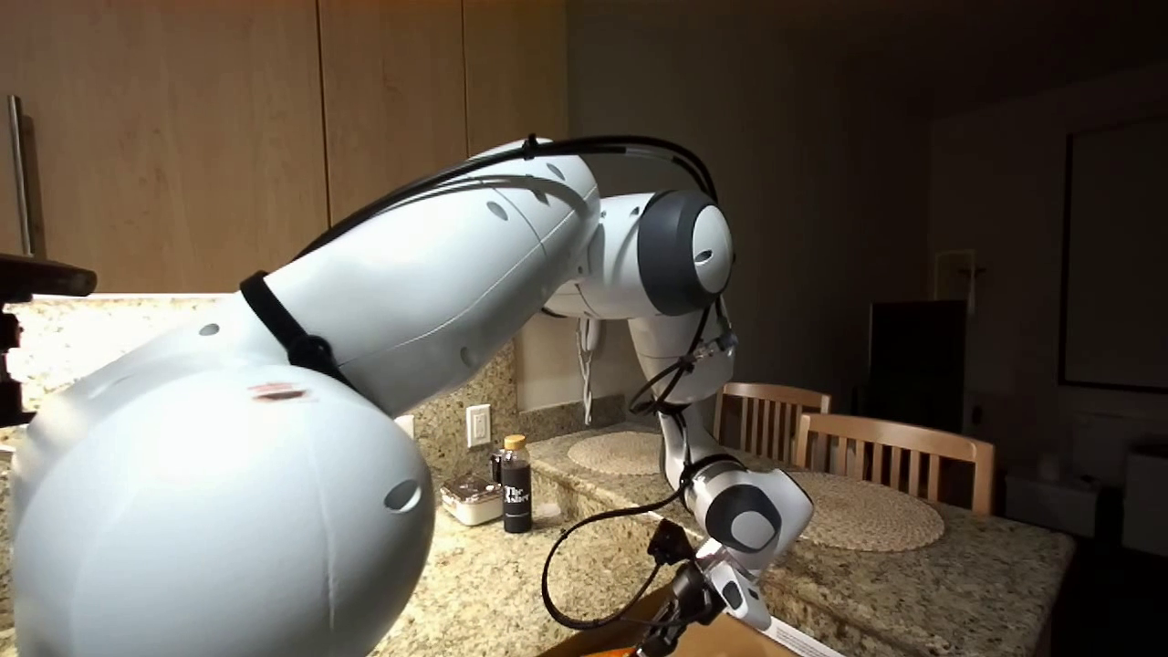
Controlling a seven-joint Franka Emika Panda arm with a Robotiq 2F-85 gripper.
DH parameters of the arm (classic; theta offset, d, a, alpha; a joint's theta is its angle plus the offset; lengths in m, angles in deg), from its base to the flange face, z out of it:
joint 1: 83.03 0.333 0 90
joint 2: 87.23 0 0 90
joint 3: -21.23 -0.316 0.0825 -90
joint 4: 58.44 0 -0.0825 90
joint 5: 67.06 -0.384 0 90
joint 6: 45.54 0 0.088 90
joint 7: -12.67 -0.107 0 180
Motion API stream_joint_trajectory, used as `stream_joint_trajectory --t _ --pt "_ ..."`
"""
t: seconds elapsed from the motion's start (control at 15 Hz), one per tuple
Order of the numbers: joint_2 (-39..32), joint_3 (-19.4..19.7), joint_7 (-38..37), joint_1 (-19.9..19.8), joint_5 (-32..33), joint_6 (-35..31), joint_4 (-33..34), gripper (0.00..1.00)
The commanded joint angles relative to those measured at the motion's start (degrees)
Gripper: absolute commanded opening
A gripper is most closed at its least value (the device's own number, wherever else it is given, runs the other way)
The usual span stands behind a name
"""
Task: Pick up the objects from the cover box and put them on the counter
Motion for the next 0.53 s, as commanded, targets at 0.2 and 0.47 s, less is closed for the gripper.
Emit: stream_joint_trajectory --t 0.2,0.47 --pt "9.19 -0.43 13.1 -3.06 -6.65 -3.91 -5.27 0.07" --pt "14.6 0.32 16.17 -2.3 -7.33 -3.3 -5.13 0.08"
